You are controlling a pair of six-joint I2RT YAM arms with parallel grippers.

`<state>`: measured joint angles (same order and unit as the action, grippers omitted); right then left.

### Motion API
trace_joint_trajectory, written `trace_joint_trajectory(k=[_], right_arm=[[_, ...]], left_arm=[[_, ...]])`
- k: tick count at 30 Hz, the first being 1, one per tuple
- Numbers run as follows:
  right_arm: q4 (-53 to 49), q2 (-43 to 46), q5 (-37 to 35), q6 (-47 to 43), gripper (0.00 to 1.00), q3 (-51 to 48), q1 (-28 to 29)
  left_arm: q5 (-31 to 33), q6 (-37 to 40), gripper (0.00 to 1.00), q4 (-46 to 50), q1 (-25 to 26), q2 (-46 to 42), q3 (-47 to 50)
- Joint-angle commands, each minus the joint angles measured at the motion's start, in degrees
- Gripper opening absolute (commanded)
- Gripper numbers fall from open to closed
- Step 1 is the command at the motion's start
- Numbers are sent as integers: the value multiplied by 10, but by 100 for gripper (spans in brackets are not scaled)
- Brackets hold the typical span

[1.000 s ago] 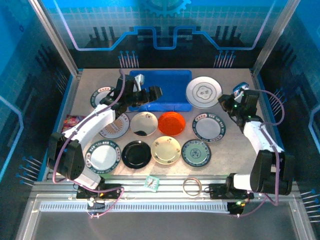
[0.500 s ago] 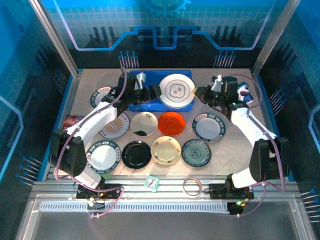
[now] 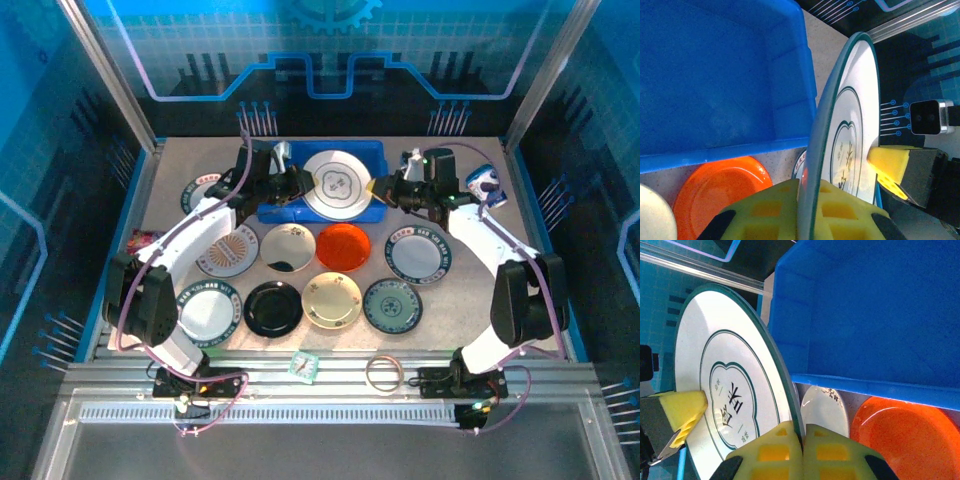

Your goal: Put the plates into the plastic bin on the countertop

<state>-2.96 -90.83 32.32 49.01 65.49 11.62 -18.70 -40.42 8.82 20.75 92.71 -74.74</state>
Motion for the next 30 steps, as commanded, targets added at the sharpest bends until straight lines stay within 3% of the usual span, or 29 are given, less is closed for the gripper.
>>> trace_joint_trajectory(k=[1,3,5,9,18,30], right_arm=[[2,-14,0,-7,14,28,1],[-5,-16,-11,-11,38,31,-7],[-13,-14,-27,-11,49,30,-18],[-17,-1,-56,-15,50,17,-37],[-43,3,-92,-49,49,17,-46],[-42,12,-103,-56,47,4,-36]], left_arm=[[11,19,0,10,-2,7,-7],[15,23,0,14,-7,11,-16],[30,28,0,17,-14,18,-32],[59,45,0,49,-24,64,-101],[42,60,0,90,-31,208,-253],[5,16,0,71,-34,335,-335]])
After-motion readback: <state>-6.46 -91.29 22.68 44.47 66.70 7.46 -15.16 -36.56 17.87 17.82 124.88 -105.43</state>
